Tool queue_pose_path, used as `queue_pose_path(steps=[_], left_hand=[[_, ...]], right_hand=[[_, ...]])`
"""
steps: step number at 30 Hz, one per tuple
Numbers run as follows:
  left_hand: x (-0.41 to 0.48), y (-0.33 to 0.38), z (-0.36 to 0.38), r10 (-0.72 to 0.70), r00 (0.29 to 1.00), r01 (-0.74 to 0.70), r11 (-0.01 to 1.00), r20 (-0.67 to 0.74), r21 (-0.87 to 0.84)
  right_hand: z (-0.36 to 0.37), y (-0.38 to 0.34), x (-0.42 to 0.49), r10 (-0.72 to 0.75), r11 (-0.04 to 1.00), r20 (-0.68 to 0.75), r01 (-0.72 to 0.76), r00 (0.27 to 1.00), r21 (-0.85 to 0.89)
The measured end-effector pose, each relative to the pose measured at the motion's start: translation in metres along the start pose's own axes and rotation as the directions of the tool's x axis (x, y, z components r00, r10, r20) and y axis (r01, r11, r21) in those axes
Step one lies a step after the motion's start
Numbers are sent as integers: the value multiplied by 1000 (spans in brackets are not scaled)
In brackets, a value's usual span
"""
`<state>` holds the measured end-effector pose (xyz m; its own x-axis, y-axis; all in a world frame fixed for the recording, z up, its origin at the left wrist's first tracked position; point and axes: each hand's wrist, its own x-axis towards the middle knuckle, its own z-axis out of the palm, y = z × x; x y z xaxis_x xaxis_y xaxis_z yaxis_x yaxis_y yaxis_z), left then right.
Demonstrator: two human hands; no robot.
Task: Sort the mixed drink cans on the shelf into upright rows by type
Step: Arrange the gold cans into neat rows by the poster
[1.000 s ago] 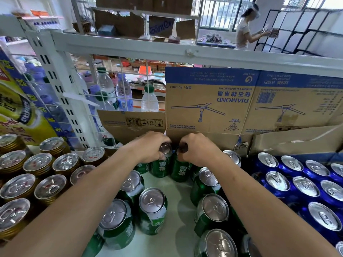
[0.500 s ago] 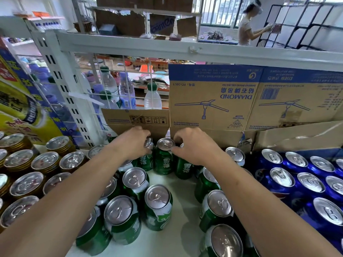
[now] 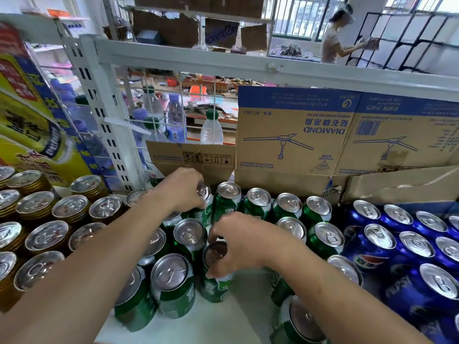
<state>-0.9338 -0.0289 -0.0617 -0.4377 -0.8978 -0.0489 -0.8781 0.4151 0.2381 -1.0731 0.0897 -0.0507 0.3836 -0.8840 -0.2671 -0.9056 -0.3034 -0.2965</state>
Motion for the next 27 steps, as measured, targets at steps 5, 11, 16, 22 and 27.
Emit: queue_pose_path(steps=[5,11,16,22,27], left_hand=[[-4,10,-18,20,998,-22,999,-67,-28],[-17,18,-47,60,982,-74,995,-179,-73],[-30,29,-70,88,966,-117,987,-242,-111],[-42,46,-76,149,969,-185,966,-196,-183],[-43,48,-56,169,981,-185,963,-97,-197]], right_hand=[[9,0,-4,-15,1000,-79,14,997,-22],[0,18,-17,140,972,-234,-89,962,218],[-20,39,-27,274,924,-299,-165,914,345],[-25,49,-27,360,904,-346,-232,867,360],[-18,47,-28,304,932,-313,-213,900,294]])
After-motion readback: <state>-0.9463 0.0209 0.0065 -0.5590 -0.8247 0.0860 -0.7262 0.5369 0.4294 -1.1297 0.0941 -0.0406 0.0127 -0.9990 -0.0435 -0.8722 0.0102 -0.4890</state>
